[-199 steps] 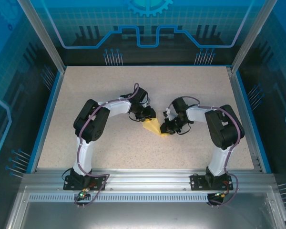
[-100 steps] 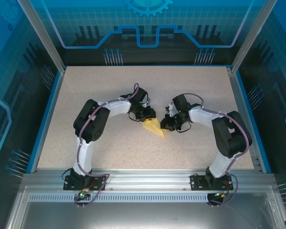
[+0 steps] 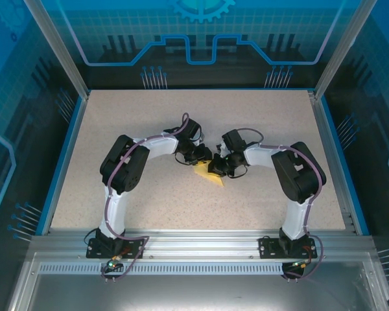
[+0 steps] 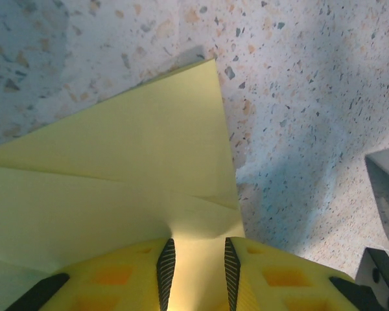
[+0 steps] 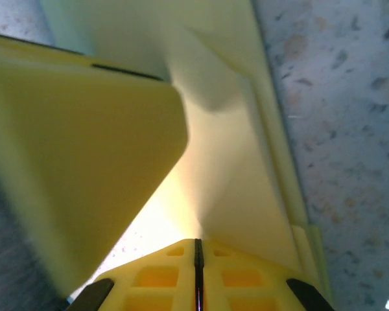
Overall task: Fold a paper plane with a square sheet of paper (fold left side to right side)
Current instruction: Fourth fold the wing at the center of the table.
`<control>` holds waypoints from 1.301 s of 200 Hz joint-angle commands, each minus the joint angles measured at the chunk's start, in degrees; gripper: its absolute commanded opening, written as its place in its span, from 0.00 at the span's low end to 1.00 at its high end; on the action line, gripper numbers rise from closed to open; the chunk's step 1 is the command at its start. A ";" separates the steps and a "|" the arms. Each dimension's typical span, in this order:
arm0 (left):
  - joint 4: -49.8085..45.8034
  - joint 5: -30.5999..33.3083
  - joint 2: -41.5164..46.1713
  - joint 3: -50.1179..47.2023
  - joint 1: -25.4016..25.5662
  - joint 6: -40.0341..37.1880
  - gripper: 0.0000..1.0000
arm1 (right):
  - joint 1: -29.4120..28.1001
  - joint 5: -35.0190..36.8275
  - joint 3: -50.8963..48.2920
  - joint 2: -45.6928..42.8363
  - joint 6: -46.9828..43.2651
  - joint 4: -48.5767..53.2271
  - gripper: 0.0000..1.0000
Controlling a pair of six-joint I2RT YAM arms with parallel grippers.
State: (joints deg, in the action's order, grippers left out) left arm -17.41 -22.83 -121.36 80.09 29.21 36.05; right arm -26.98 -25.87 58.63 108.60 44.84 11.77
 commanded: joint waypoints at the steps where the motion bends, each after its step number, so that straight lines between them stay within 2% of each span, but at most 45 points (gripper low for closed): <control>1: -0.25 2.33 -2.34 -1.30 -0.03 0.33 0.32 | -0.68 3.48 0.87 1.61 -0.03 0.91 0.09; 77: -0.78 2.88 -3.09 -0.62 -0.46 0.12 0.32 | 0.44 3.72 -7.91 -4.11 -3.23 3.78 0.10; 168: -2.74 3.19 -2.77 0.59 -0.81 -0.45 0.33 | 6.88 1.65 -22.31 -14.55 -8.51 6.25 0.12; 184: -2.75 2.13 -1.59 1.26 -0.75 -0.51 0.35 | 8.05 0.11 -22.86 -16.27 -10.75 7.08 0.13; 201: -3.51 0.72 0.84 2.54 -0.76 -0.88 0.42 | 8.54 -0.20 -22.69 -19.76 -12.72 7.77 0.15; 230: -4.82 2.23 8.60 1.63 -0.91 -1.17 0.55 | 8.79 3.90 -21.09 -26.84 -16.56 10.15 0.32; 260: -2.84 5.33 17.53 -5.89 -1.52 1.51 0.61 | 8.98 7.03 -21.04 -32.99 -19.20 10.10 0.55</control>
State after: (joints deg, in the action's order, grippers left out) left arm -20.34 -20.67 -112.71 78.78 28.60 36.03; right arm -18.94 -22.37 37.06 79.68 29.87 19.16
